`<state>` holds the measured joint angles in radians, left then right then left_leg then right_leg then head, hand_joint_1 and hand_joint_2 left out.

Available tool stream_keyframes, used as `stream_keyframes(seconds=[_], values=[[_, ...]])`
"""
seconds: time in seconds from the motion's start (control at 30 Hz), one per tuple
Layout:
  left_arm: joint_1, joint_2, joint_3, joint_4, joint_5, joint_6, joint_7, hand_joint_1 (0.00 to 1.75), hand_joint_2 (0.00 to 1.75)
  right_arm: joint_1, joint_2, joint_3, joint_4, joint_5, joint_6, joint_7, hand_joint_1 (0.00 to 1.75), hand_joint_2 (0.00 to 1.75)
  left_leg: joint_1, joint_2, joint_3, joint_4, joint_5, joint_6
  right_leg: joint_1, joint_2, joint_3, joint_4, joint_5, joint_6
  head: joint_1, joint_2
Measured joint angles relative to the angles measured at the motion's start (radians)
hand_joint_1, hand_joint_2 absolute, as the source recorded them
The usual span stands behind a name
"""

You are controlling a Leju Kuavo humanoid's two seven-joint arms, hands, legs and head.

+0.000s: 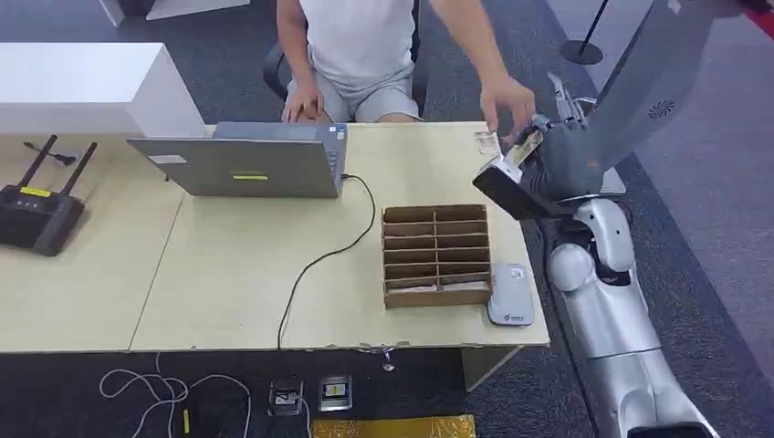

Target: Pass the card to the sensor for recognition and then transmit it.

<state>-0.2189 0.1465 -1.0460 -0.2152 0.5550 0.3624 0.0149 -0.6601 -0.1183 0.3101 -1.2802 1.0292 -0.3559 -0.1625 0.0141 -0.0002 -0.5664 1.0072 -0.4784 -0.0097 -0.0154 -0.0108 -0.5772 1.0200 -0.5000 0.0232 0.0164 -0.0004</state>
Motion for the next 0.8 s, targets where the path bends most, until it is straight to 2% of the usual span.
stream_keyframes(seconds=[0.27,0.37,0.53,0.57,0.67,0.8], values=[[-0.01,0.0,-0.002,0.0,-0.019,-0.013,0.006,0.0,0.0,-0.087,0.0,-0.006,0.073,0.024,-0.029,-0.017,1.73,1.75,0.0,0.0,-0.002,0.0,0.0,0.0,0.0,0.001,-0.001,0.0,0.0,0.0,0.0,0.0],[-0.02,0.0,-0.01,0.0,-0.039,-0.025,0.013,0.0,0.0,-0.188,0.003,-0.004,0.168,0.05,-0.066,-0.035,1.66,1.75,0.0,0.0,-0.002,0.0,0.0,0.0,0.0,0.0,-0.001,0.0,0.0,0.0,0.0,0.0],[-0.033,0.0,-0.018,0.0,-0.059,-0.04,0.02,0.0,0.0,-0.304,0.018,-0.003,0.318,0.093,-0.11,-0.032,1.69,1.75,0.0,-0.002,-0.002,0.0,0.0,0.0,0.0,-0.002,-0.001,0.001,0.0,0.0,0.0,0.0],[-0.036,0.0,-0.02,0.0,-0.063,-0.041,0.022,0.0,0.0,-0.324,0.021,-0.001,0.347,0.103,-0.115,-0.025,1.64,1.75,0.0,-0.002,-0.002,0.0,0.0,0.0,0.0,-0.002,-0.001,0.001,0.0,0.0,0.0,0.0],[-0.046,0.001,-0.027,0.0,-0.074,-0.05,0.025,0.0,0.0,-0.394,0.032,0.008,0.458,0.137,-0.119,-0.005,1.69,1.75,0.0,-0.003,-0.003,0.0,0.0,0.0,0.0,-0.003,-0.001,0.001,0.0,0.0,0.0,0.0],[-0.051,0.003,-0.027,0.0,-0.075,-0.059,0.027,0.0,0.0,-0.433,0.049,0.011,0.562,0.169,-0.109,0.019,1.59,1.75,0.0,-0.004,-0.004,0.0,0.0,0.0,0.0,-0.005,-0.001,0.001,0.0,0.0,0.0,0.0]])
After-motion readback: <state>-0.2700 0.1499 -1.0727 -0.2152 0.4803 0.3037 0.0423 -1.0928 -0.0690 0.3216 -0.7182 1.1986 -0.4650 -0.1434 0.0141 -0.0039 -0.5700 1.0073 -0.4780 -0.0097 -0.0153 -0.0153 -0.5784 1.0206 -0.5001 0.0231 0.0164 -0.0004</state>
